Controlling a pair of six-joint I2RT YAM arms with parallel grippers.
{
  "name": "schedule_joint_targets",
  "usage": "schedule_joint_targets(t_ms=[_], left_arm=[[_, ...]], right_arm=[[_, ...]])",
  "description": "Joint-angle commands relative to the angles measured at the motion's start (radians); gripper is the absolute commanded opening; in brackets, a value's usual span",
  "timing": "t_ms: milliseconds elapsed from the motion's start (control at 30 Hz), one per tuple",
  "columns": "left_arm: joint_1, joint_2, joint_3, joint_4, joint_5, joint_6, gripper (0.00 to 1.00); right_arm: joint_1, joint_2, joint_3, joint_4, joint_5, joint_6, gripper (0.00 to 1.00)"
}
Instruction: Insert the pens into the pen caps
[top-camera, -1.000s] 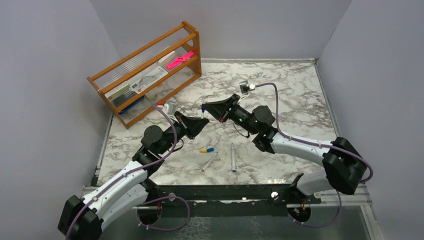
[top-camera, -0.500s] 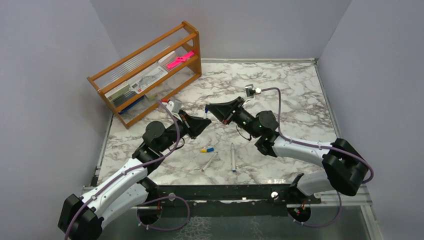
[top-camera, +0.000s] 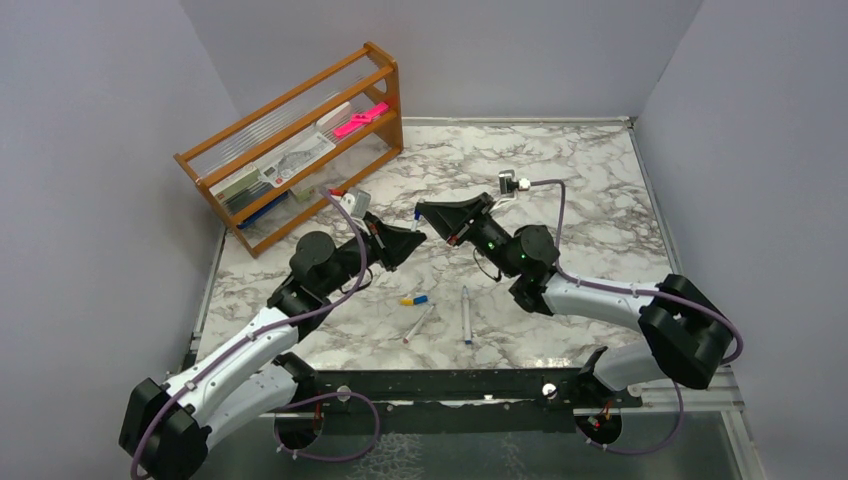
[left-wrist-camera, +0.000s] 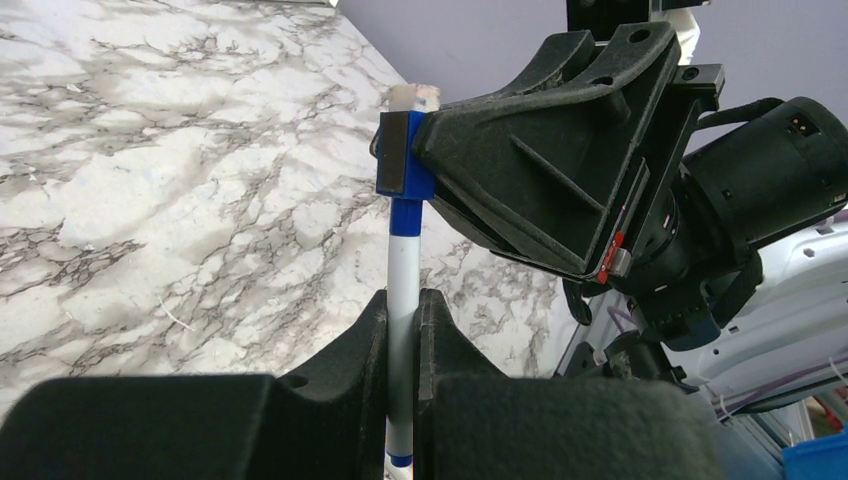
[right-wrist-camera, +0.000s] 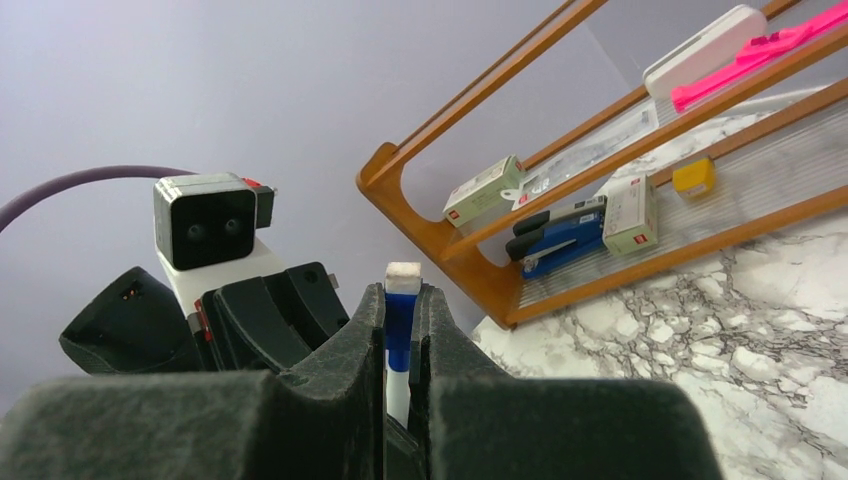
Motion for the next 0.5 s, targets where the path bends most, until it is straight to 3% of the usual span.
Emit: schedule_joint_targets(t_ms=[0,467], left_arm=[[0.043,0.005,0.157,0.343,-0.223,0.013,0.0],[0.044,0.02,0.172,0.353,-0.215,0.031,0.0]], right_arm=[[0.107,0.071,-0.101,-0.261,-0.288,0.003,0.02],[0.14,0.11,-0.145,-0.238,-0.288,0.011,0.02]])
